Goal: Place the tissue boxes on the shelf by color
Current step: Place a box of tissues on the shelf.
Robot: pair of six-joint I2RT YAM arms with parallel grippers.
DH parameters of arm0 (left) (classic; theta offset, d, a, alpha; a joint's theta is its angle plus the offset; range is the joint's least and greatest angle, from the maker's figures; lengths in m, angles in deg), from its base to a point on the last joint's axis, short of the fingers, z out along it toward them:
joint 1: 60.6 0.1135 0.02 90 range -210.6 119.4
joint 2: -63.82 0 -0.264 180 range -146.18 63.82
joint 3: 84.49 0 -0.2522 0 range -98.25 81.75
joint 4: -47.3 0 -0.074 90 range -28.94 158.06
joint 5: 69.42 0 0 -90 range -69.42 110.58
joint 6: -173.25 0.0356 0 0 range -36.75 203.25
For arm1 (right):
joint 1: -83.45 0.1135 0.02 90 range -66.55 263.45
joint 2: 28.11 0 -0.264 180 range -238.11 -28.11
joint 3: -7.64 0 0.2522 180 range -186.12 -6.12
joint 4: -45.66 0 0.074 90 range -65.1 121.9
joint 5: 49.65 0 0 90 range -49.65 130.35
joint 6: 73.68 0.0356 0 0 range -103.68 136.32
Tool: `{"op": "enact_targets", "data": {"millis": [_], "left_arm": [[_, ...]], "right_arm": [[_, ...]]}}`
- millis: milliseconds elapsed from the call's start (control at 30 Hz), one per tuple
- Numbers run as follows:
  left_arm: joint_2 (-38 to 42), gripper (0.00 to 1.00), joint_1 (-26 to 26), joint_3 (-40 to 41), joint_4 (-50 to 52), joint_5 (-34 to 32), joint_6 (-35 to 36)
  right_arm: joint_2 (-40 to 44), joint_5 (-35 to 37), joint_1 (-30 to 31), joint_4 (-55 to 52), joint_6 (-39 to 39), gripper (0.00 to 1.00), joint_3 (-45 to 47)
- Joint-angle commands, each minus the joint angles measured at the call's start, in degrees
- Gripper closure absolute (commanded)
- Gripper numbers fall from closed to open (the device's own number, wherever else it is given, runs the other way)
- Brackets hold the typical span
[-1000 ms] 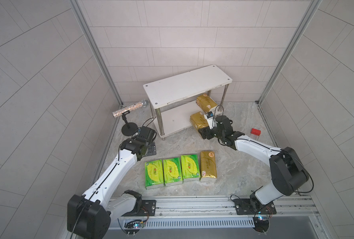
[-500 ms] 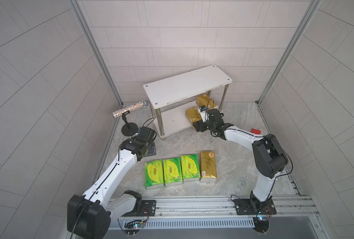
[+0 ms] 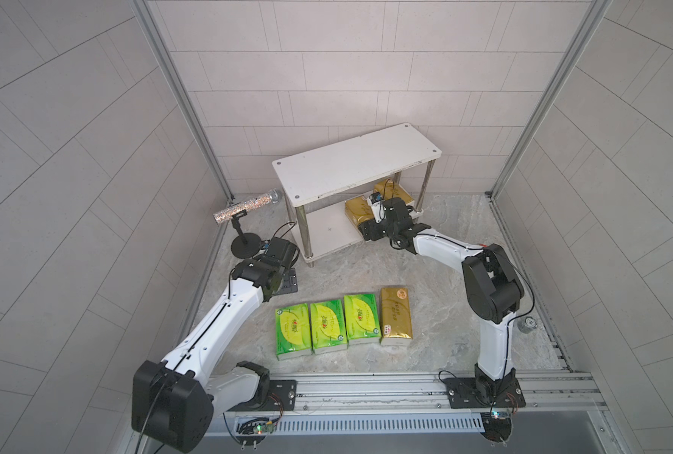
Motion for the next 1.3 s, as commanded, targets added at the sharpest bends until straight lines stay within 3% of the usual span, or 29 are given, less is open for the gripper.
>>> {"op": "enact_targets", "data": {"millis": [0, 1267], "left_arm": [[-0.2, 0.00, 0.3, -1.3, 0.9, -1.7, -0.6], [1.3, 0.00, 0.3, -1.3, 3.0, -3.1, -1.0]], "right_arm": [[-1.1, 1.2, 0.3, -1.2, 0.2, 0.14, -2.8], [-12.2, 3.8, 0.6, -5.0, -2.2, 0.11, -13.6]]}}
